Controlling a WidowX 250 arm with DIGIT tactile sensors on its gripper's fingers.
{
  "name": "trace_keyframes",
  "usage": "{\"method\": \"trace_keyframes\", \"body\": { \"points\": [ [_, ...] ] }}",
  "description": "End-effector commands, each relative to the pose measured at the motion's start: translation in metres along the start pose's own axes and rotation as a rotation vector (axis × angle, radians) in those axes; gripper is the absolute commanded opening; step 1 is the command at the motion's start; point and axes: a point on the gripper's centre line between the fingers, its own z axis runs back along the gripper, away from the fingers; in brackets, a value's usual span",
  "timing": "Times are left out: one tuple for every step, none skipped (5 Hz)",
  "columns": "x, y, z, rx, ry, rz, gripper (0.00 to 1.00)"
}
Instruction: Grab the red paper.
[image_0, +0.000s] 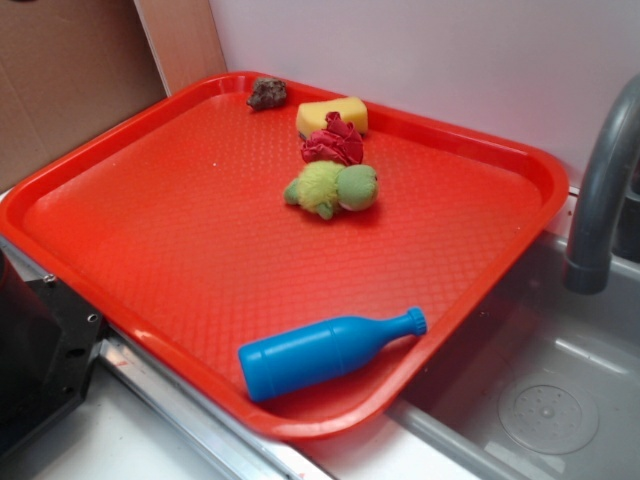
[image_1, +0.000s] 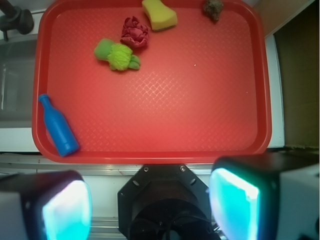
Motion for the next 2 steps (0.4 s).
{"method": "trace_keyframes", "body": {
  "points": [
    [0.0,0.0,0.0,0.0,0.0,0.0,1.0],
    [0.047,0.0,-0.041,0.072,-0.078,0.244,1.0]
  ]
}}
